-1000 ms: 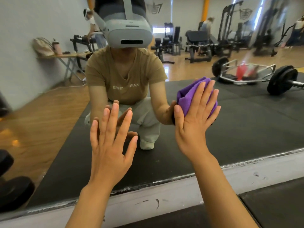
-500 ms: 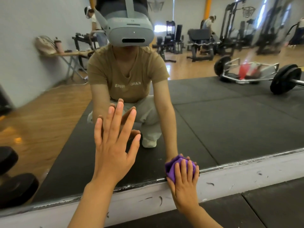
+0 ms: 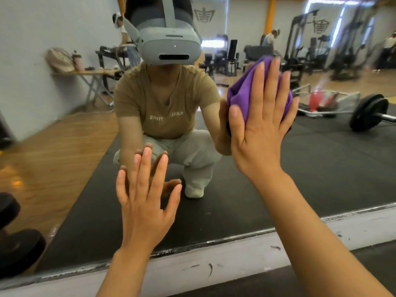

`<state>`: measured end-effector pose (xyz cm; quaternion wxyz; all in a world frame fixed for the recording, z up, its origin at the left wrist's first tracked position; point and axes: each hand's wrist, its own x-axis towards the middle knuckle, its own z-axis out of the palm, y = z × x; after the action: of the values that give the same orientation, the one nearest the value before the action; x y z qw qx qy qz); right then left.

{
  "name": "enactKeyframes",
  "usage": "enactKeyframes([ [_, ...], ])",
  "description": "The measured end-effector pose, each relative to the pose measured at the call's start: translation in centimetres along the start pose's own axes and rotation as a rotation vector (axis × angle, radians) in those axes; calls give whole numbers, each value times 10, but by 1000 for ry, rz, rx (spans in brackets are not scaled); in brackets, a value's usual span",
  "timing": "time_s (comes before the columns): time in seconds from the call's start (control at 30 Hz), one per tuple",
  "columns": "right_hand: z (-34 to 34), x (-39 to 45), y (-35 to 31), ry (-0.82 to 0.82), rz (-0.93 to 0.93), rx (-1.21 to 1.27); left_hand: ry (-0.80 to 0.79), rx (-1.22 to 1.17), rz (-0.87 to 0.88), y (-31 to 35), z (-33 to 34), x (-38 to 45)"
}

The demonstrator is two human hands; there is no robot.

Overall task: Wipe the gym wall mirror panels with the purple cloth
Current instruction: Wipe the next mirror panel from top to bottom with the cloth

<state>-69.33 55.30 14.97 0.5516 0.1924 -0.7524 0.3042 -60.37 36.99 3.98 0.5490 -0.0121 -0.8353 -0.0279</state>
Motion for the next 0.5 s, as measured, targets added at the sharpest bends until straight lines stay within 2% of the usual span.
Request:
enactKeyframes([
  [0.13, 16, -7, -6, 151, 35, -29, 27, -23, -12, 2, 2, 0],
  [0.2, 27, -50, -2, 126, -15, -44, 20, -27, -14, 1, 1, 0],
  [0.37, 39, -229, 48, -303, -406, -197, -8, -41, -19, -2, -4, 0],
  [0.43, 36, -274, 70, -411, -460, -279, -25, -30, -40, -6, -7, -2],
  [0.5, 33, -287, 76, -452, -449, -304, -38, -1, -51, -13, -10, -5],
])
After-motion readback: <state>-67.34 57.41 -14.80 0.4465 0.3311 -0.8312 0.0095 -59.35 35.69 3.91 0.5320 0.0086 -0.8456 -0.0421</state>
